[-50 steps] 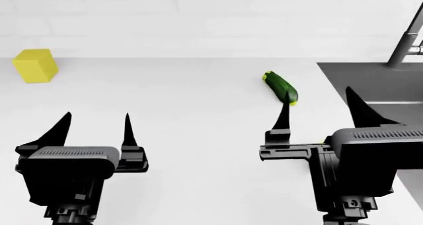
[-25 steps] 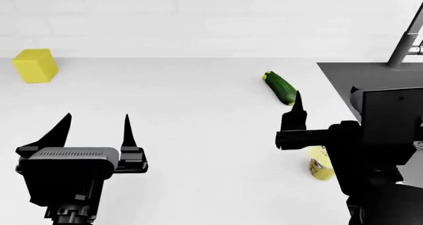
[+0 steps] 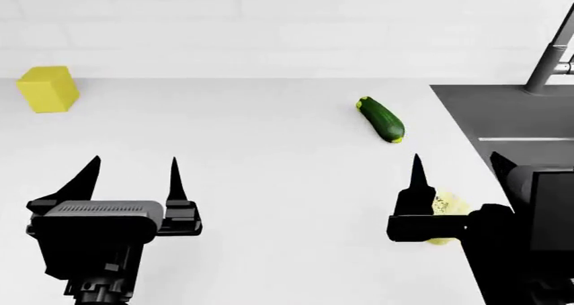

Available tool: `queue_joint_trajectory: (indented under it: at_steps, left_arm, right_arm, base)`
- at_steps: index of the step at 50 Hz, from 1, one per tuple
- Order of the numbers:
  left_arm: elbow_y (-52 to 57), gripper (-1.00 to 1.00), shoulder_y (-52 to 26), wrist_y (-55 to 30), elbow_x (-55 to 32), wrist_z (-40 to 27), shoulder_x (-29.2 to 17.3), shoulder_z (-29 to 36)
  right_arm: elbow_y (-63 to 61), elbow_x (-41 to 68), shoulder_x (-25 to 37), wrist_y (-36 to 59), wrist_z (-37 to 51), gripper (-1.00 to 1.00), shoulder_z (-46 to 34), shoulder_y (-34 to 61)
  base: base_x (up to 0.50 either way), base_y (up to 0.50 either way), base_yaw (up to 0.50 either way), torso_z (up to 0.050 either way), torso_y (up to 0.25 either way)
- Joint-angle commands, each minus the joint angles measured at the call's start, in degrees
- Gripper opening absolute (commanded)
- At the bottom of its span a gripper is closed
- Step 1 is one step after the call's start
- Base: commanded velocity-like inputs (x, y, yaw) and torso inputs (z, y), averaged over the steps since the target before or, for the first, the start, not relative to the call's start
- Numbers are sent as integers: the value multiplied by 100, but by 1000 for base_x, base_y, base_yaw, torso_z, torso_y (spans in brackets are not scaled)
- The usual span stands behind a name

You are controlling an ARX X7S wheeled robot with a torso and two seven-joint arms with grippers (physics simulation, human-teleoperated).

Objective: Pick the bar and yogurt from the counter and place them in the cabinets closest to them.

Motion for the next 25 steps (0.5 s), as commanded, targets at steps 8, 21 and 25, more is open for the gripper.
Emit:
queue_joint_trajectory:
  at_steps: [8,21,25]
  left_arm:
    - [83,100,-32,-87,-52,-52,-42,-1]
    - [41,100,-44,-54,-28,-73,-55,51]
    - [43,100,-33,-50,-35,-78,-70,40]
  right_arm:
    - [106,-1102,-62,-507,-362,100,-80,-1078]
    - [391,-1561,-79,-776,-519,100,-154,-1583]
    - [468,-1651,-102,-866,-603,100,-172,-1695]
  base:
    - [0,0,0,0,0]
    - [0,0,0,0,0]
    - [0,0,0,0,0]
